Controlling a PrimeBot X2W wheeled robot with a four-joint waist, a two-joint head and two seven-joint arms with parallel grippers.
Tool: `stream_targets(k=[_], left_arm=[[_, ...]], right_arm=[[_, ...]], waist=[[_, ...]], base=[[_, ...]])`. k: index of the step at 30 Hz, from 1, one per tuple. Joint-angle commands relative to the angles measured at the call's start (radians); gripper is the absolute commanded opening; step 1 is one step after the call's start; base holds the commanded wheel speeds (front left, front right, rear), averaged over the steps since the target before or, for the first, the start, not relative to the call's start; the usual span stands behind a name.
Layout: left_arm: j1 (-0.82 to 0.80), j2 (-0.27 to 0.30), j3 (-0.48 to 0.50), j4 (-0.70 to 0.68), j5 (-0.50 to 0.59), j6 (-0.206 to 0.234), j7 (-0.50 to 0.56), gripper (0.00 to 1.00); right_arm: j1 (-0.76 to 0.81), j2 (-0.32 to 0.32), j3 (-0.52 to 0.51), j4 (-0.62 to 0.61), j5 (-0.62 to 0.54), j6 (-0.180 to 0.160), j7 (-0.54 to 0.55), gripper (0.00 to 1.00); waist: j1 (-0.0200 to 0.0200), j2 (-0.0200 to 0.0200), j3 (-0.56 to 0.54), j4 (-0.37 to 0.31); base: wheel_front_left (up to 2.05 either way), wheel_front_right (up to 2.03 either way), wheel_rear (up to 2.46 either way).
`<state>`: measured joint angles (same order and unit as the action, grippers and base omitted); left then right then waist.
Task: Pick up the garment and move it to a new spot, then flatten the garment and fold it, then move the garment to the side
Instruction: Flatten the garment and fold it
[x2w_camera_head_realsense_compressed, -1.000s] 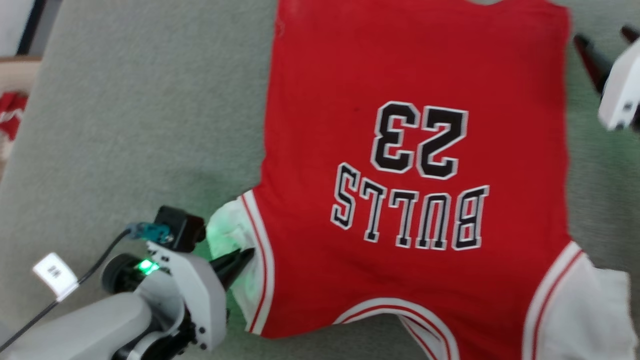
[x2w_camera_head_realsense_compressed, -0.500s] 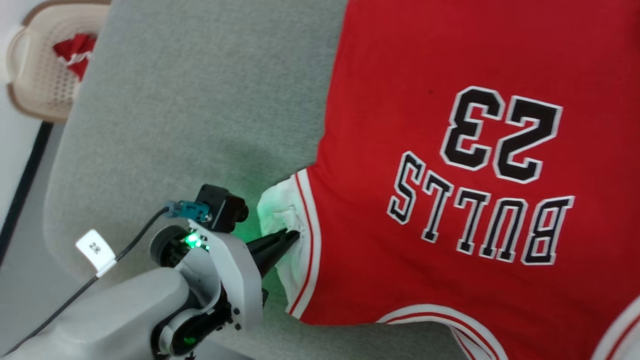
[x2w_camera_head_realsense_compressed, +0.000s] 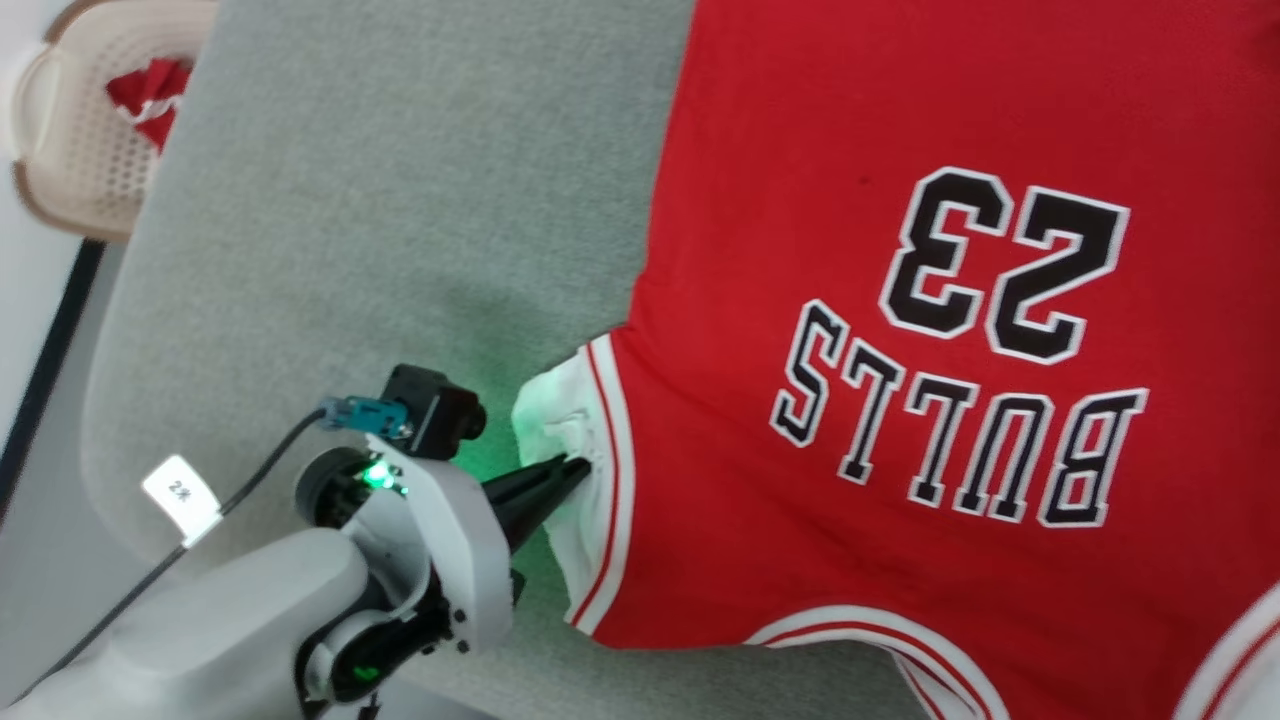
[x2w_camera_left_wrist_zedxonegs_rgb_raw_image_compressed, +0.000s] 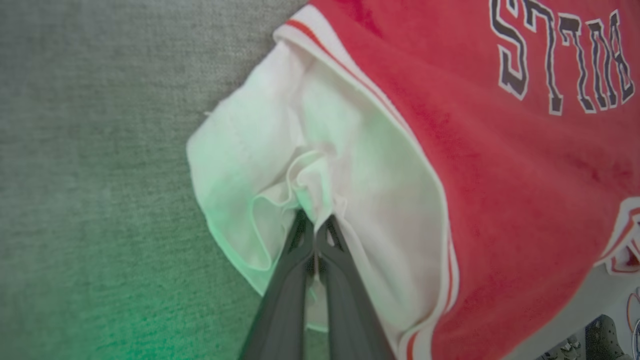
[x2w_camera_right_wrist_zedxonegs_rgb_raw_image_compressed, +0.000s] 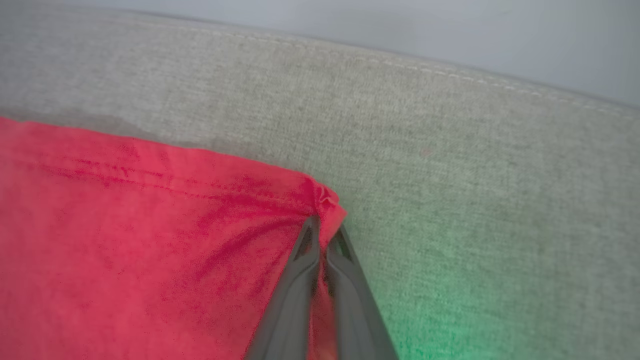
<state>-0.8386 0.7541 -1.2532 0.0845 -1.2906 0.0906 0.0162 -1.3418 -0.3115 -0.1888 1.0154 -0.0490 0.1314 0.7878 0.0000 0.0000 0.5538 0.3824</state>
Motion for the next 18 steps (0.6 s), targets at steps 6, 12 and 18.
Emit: stream_targets(k=[6, 12, 18], left_arm=[[0.029, 0.072, 0.006, 0.053, -0.007, 0.054, 0.011, 0.00], [0.050, 0.114, 0.008, 0.009, -0.019, 0.071, 0.013, 0.00], [0.075, 0.155, 0.010, -0.033, -0.034, 0.092, 0.014, 0.00]], right_arm=[[0.082, 0.056, 0.107, 0.023, 0.084, -0.001, 0.025, 0.00], [0.175, 0.043, 0.290, -0.116, 0.274, -0.001, 0.029, 0.00], [0.370, -0.052, 0.425, -0.402, 0.489, -0.002, 0.092, 0.00]], waist=[[0.0000, 0.0000, -0.072, -0.090], [0.0000, 0.0000, -0.133, -0.159], [0.0000, 0.0000, -0.184, -0.216]], base=[[0.00, 0.00, 0.00], [0.00, 0.00, 0.00], [0.00, 0.00, 0.00]])
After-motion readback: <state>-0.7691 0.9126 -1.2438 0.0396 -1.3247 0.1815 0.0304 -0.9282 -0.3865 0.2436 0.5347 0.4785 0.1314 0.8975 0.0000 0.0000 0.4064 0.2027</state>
